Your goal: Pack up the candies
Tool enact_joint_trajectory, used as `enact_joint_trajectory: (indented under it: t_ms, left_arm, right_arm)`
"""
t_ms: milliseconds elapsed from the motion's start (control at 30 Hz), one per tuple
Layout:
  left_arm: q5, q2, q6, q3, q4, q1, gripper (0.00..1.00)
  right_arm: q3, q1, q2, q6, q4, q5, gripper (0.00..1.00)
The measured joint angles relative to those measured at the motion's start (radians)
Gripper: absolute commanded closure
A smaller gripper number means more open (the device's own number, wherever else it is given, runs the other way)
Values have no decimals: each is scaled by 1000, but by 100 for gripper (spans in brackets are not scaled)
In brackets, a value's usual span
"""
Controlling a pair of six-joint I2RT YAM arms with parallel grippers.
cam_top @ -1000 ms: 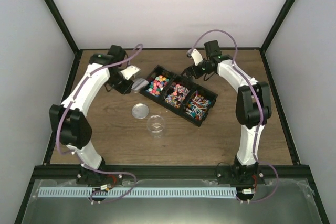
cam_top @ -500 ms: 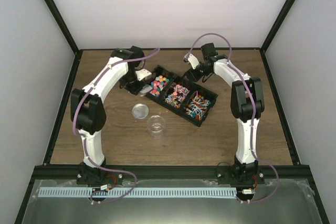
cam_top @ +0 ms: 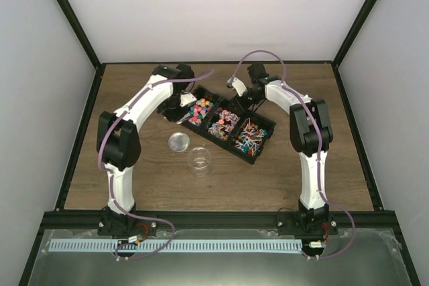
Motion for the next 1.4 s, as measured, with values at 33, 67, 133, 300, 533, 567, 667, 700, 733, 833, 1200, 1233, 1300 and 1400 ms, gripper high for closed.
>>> enact_joint_trajectory:
  t_ms: [33, 67, 133, 300, 533, 567, 667, 700, 733, 833, 1200, 1233, 1300, 1400]
  left_arm:
    - [-11, 0, 6, -2, -1, -2, 96]
    - [-26, 0, 11, -4, -2, -6, 96]
    - [-51, 0, 19, -16, -1, -13, 96]
    - [-86, -10, 45, -64, 3, -27, 96]
    - [-130, -20, 71, -97, 3, -37, 96]
    - [-136, -20, 76, -98, 3, -38, 96]
    - [-150, -20, 91, -100, 3, -39, 96]
    - [-152, -19, 94, -100, 3, -39, 96]
    - [-154, -16, 97, -100, 3, -39, 96]
    - [-154, 3, 97, -99, 4, -39, 96]
    - [-73, 122, 99, -21, 6, -39, 96]
    - [-56, 129, 97, -9, 6, -39, 96]
    - [-16, 134, 93, 13, 6, -38, 96]
    - [40, 124, 77, 39, 16, -32, 96]
  right_arm:
    - [-5, 5, -1, 7, 1, 0, 67]
    - [-9, 9, -2, 13, 0, 0, 68]
    - [-14, 16, -6, 26, 1, 0, 69]
    - [-43, 36, -23, 64, 10, 3, 71]
    - [-92, 53, -64, 114, 28, 0, 71]
    - [-96, 53, -69, 119, 35, 1, 71]
    - [-119, 55, -88, 134, 57, -1, 73]
    - [-125, 56, -92, 139, 61, -1, 74]
    - [-132, 57, -95, 142, 68, -2, 74]
    - [-141, 60, -98, 154, 79, -3, 74]
    - [-146, 64, -99, 162, 97, -8, 73]
    - [-146, 64, -99, 162, 97, -8, 71]
    - [-146, 65, -99, 164, 97, -8, 67]
    - [-149, 66, -104, 165, 101, -10, 59]
